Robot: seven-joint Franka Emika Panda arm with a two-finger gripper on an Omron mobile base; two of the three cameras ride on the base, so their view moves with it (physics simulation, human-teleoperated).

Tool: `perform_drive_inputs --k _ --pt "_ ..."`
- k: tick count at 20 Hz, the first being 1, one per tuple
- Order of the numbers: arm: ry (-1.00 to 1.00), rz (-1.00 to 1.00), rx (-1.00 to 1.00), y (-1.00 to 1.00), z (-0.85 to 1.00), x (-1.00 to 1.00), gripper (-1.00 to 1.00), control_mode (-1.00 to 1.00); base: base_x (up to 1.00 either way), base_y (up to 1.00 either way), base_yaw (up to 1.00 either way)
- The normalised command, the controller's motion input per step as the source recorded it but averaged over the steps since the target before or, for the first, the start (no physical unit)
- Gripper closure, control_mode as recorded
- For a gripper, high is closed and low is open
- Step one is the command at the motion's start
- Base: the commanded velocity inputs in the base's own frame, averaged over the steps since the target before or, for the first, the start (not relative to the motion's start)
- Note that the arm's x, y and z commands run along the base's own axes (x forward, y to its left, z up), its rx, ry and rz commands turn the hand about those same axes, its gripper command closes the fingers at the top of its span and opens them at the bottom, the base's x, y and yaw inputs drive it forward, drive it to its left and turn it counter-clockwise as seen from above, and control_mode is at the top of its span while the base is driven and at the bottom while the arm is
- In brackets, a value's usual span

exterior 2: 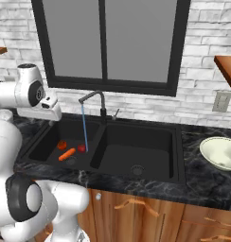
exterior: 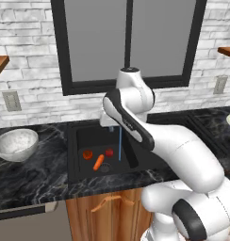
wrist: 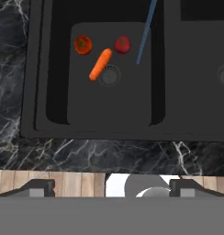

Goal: Pick the tomatos from the sink and place them in one bowl. Place the carrot in the other bowl. Then turn off the sink faucet.

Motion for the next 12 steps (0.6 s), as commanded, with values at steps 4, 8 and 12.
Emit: perform_drive_inputs --k 4,8,12 --pt "0.03 -0.01 0.02 0.19 -0.39 0.39 -1.00 -1.00 0.00 0.00 0.00" --pt "0.00 -0.02 0.00 0.01 -0.39 0.33 -1.00 -1.00 0.00 0.00 0.00" --pt "0.00 -0.01 0.00 0.00 -0.49 0.24 -1.00 -1.00 0.00 0.00 0.00"
